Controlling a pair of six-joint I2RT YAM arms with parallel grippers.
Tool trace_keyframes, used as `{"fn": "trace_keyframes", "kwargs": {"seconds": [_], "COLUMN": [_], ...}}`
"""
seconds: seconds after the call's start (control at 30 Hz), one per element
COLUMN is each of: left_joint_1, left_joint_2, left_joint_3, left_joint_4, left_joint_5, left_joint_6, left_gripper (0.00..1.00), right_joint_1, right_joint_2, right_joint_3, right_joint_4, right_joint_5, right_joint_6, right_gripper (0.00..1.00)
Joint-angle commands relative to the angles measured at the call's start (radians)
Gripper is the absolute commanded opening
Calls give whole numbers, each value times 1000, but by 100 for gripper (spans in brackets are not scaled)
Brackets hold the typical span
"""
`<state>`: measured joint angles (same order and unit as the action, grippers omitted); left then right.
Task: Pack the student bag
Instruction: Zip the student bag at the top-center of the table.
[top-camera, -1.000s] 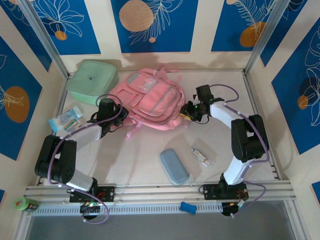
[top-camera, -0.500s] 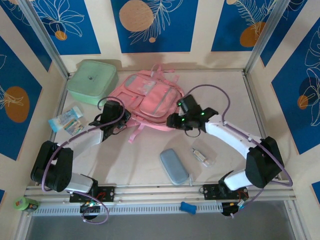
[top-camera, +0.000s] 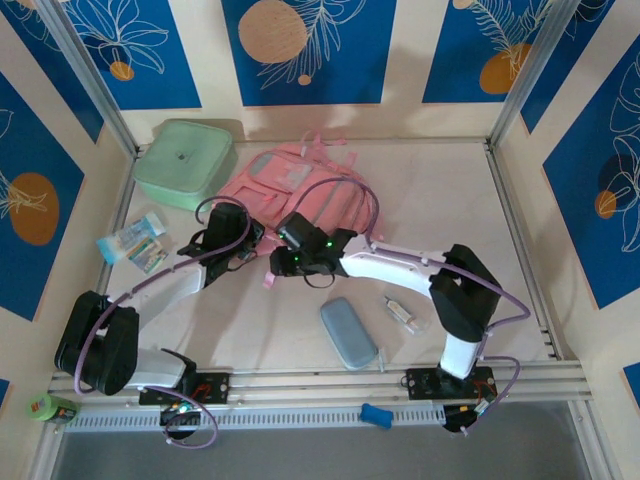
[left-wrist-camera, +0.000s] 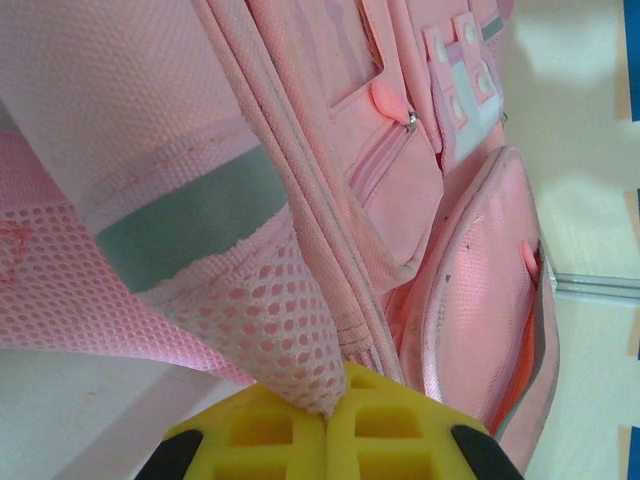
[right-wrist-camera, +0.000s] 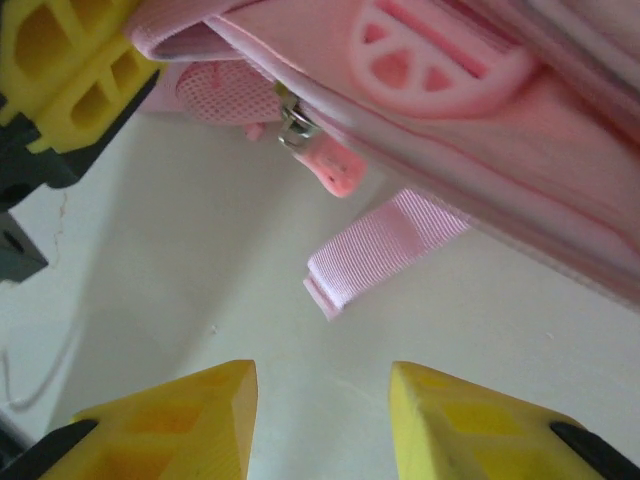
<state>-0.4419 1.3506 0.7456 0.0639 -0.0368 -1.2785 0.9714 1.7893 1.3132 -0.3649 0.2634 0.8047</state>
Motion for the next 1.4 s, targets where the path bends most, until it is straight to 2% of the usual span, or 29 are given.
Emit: {"fn": "trace_keyframes", "kwargs": {"seconds": [0.0,0.2,0.4,0.7,1.07,1.17,1.3,1.37], "left_joint_1": [-20,-29,-34,-43,-46,-47,-47,-45], "left_joint_2": [-47,-61,-72,-75,-82,-82,-90,-90], "left_joint_3": [-2,-9,-22,-22,-23,-23,-22,-20], "left_joint_4": [85,90,112,116,118,119,98,92], "left_joint_5": [26,21,24,22,13,12,-6,-20], "left_joint_6": [-30,-23,-30,-22,-13,-9,3,11], "left_gripper": [0,0,0,0,0,0,0,0], "right_joint_1": [16,35,39,56,35,33,46,48], "right_joint_2": [36,71,90,110,157,153,134,101], "right_joint_3": [52,65,59,44,123,131,137,100], "right_joint_4": [57,88,130,249,155,142,70,78], "right_joint_5": [119,261,357,355,440,454,498,478], "right_joint_6": [21,32,0,-151,-219,-209,-167,-151], "right_gripper": [40,37,30,27,24,20,7,3]}}
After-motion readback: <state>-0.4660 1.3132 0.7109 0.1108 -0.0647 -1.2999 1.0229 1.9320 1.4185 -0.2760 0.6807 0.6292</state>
